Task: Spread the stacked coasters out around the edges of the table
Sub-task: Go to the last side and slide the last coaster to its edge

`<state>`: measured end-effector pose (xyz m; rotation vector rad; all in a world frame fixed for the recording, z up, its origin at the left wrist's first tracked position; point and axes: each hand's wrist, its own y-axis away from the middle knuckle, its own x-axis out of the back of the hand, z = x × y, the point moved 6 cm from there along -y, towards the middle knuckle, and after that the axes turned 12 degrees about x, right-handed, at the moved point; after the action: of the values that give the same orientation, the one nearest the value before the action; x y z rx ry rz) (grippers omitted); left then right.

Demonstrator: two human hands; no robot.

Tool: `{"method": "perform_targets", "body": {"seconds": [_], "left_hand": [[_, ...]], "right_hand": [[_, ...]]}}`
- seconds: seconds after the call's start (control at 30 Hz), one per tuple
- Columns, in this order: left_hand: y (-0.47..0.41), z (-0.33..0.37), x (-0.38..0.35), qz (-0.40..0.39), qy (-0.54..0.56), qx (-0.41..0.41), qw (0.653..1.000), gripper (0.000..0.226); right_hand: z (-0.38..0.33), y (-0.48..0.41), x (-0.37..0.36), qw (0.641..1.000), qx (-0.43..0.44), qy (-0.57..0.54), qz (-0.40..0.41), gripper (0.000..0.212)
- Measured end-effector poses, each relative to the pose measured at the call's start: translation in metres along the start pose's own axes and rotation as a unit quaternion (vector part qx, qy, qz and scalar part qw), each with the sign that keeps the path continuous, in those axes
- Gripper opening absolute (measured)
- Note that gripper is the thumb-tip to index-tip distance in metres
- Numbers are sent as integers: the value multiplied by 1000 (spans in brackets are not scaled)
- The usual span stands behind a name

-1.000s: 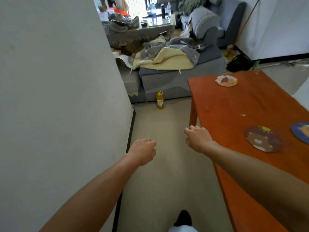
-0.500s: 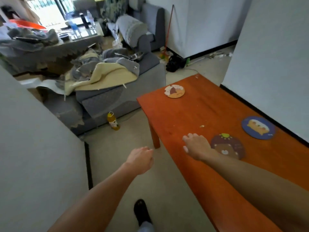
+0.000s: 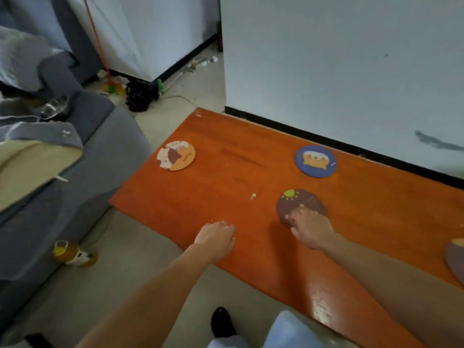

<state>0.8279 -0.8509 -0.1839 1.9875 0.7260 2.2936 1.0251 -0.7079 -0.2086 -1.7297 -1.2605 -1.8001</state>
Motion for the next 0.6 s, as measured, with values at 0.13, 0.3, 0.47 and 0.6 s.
{"method": "perform_targets", "body": {"seconds": [0.13,0.3,0.47,0.6], "left_hand": [[-35,15,-9,-18,-11,-52,998,25],[-72,28,-26,-23,-7,-72,997,29],[-94,17,-54,-12,-32,-57,998,43],[-90,8,-83,-29,-39,-39,998,53]], "right_hand": [[26,18,-15,996,-82,-36,-17,42],[71,23,-26,980,-185,-80,-5,33],[107,-1,-37,960,-246,-127,38,56],[126,-15,-43,931,-312,-175,68,72]]}}
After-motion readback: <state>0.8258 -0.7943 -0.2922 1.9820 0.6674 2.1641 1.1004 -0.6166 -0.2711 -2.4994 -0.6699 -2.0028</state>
